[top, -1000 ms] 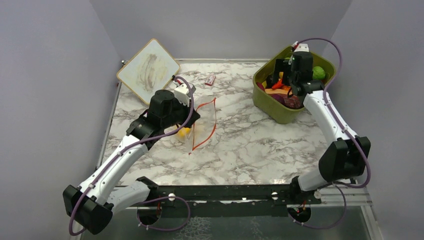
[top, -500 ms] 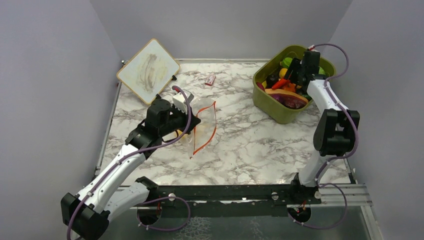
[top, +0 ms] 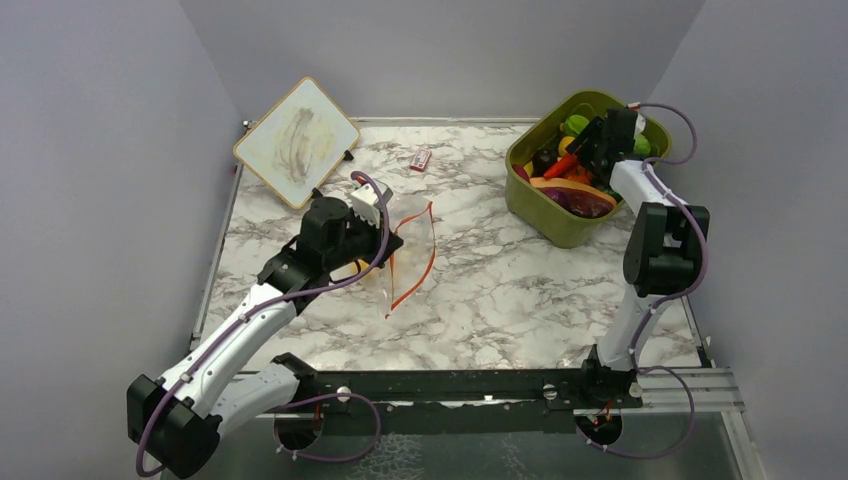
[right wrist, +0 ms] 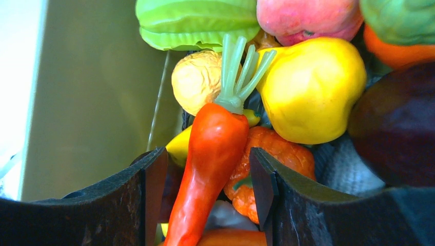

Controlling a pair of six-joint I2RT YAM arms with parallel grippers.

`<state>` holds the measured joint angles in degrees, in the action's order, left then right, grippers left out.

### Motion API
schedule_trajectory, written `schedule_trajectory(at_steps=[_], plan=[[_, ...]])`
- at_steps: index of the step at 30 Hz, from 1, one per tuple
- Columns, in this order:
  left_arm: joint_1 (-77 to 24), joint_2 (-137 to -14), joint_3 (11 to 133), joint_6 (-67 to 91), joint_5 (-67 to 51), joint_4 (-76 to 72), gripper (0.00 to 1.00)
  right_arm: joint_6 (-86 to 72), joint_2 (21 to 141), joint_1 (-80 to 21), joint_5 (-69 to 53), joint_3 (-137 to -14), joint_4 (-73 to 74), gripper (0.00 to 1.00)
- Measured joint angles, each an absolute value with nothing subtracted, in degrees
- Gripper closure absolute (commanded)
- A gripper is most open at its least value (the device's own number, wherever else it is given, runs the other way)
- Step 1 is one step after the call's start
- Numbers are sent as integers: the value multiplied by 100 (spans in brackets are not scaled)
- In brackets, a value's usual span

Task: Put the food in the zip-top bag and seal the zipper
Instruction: Pick up the fake vegetable from the bin.

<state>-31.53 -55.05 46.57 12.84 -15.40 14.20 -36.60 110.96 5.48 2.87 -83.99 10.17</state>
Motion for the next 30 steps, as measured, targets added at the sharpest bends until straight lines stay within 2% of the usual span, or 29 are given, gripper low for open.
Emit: schedule_trajectory(at_steps=[4, 8, 12, 23, 30], plan=[[-3153, -5572, 4657, 1247, -1468, 1428, 100, -3955, 11375, 548, 200, -8394, 838, 44], [-3199, -5572, 4657, 1205, -1378, 1446, 100, -4082, 11421, 548, 202, -8353, 644, 63], [-3332, -5579, 4657, 1162, -1260, 1479, 100, -4091, 11421, 548, 202, -8248, 493, 73], [-3406, -5594, 4657, 1096, -1125, 1507, 100, -3776, 11281, 548, 150, -8239, 495, 81], [-3415, -5535, 4657, 1096, -1103, 1509, 100, -3588, 10431, 545, 34, -7852, 298, 84]])
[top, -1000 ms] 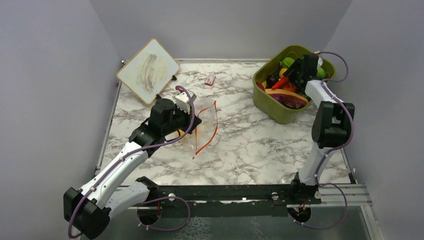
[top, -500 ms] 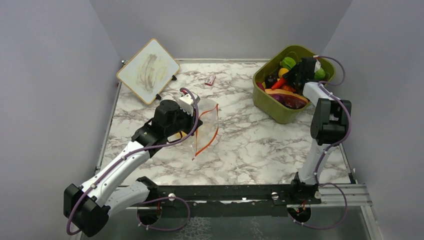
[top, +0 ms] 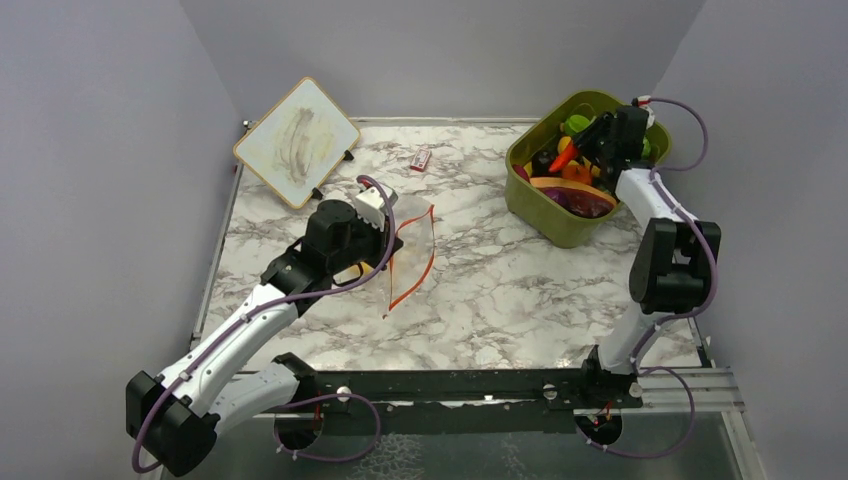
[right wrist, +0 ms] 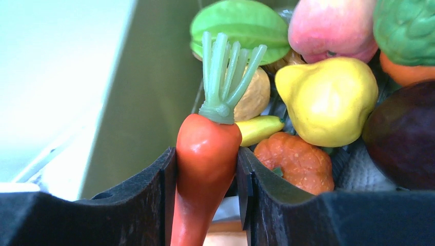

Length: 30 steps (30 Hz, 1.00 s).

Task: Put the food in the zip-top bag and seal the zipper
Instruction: Pick up the fake vegetable from the bin.

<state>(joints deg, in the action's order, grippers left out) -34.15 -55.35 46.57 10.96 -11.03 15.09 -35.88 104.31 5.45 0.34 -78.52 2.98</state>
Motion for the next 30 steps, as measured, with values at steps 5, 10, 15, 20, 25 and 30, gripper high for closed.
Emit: schedule_trajectory(at_steps=[5, 10, 15, 20, 25, 30], plan=[[-3415, -5349, 4657, 1096, -1059, 1507, 100, -3570, 9732, 545, 34, -7489, 58, 86], [-3415, -5282, 4657, 1096, -943, 1507, 100, -3570, 8879, 545, -40, -6783, -440, 87], [-3415, -5282, 4657, 1098, -945, 1509, 100, -3516, 8173, 543, -145, -6399, -613, 87], [-3415, -5225, 4657, 1100, -945, 1509, 100, -3481, 7494, 534, -451, -5994, -733, 86], [-3415, -5153, 4657, 1125, -945, 1509, 100, -3395, 6845, 475, -816, -5627, -735, 87], [-3415, -5155, 4657, 1225, -961, 1509, 100, -3350, 5986, 336, -1111, -5124, -735, 88]])
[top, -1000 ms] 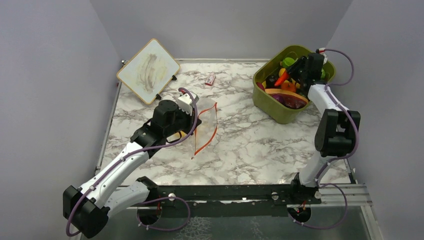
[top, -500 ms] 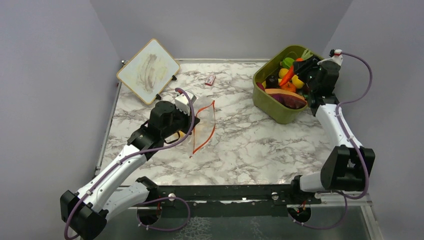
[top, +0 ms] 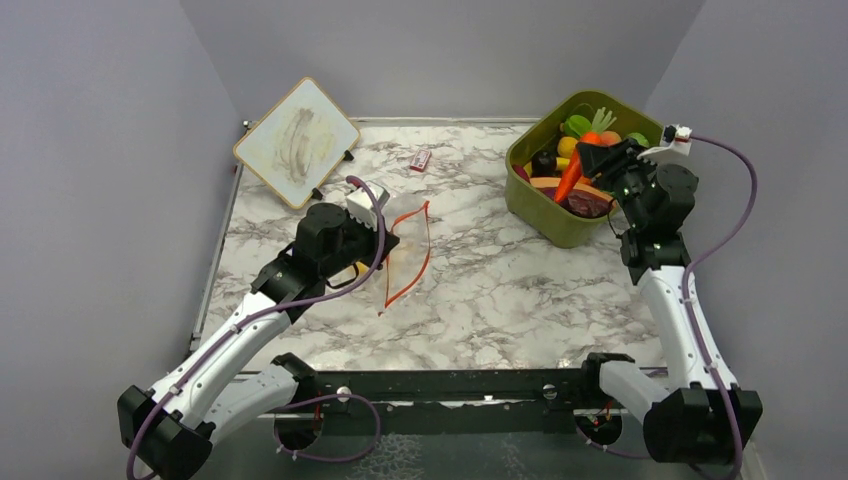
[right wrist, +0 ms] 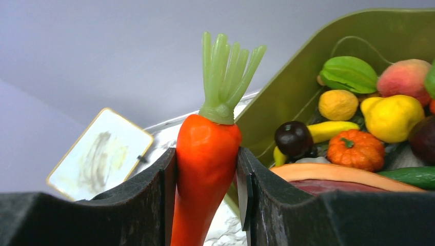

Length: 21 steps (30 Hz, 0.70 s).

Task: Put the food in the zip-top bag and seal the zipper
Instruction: Pick up the fake vegetable from the bin.

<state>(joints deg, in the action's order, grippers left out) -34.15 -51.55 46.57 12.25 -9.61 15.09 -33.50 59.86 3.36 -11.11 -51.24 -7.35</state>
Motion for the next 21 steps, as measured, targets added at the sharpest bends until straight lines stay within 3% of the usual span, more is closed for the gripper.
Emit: schedule_trajectory(at_steps=[11, 21], plan=[[-3415, -5260, 4893, 2021, -1122, 1629, 100, -3111, 4910, 82, -2359, -4974, -628, 88], [-3415, -5588, 5518, 2307, -1525, 1767, 100, -2965, 4504, -436, -3568, -4344, -1380, 88]])
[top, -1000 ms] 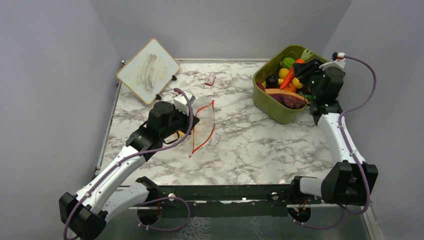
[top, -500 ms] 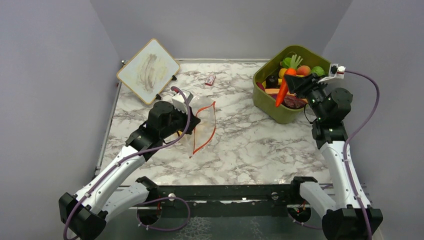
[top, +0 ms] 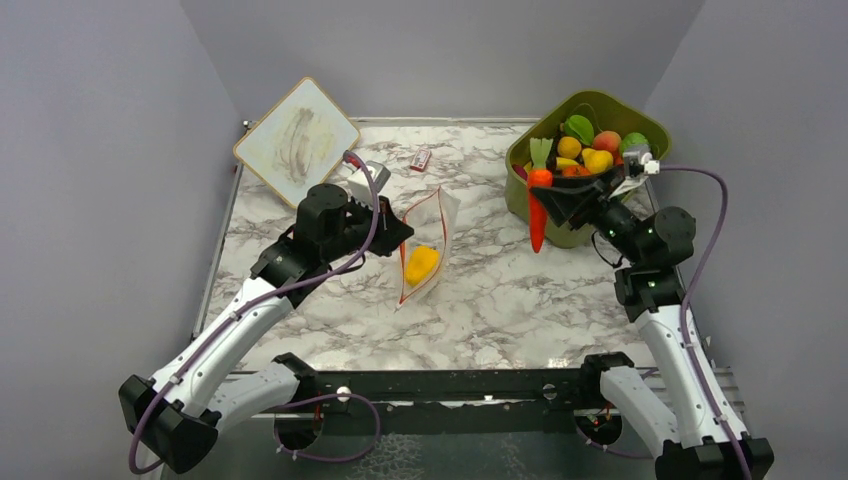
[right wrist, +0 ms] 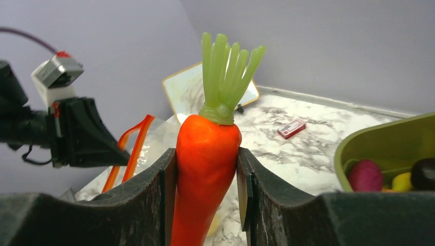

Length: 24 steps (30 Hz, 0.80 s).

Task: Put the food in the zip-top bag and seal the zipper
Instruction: Pick up the fake vegetable from the bin, then place the fake vegetable in the zipper food storage bag.

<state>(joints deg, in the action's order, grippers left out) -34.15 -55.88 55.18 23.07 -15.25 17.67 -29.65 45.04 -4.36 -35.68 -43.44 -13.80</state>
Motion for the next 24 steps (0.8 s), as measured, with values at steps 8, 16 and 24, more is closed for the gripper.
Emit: schedule_trajectory(at_steps=[8, 16, 24], plan=[[-3415, -5878, 5599, 2515, -2045, 1811, 100, -2902, 4740, -956, -4351, -3699, -2867, 90], [-3415, -6119, 5682, 2696, -2392, 1850, 100, -2069, 5177, -2121, -4818, -3715, -3964, 91], [-3415, -6125, 5682, 2939, -2648, 1710, 100, -1568, 5948, -2814, -5349, -3839, -5382, 92]])
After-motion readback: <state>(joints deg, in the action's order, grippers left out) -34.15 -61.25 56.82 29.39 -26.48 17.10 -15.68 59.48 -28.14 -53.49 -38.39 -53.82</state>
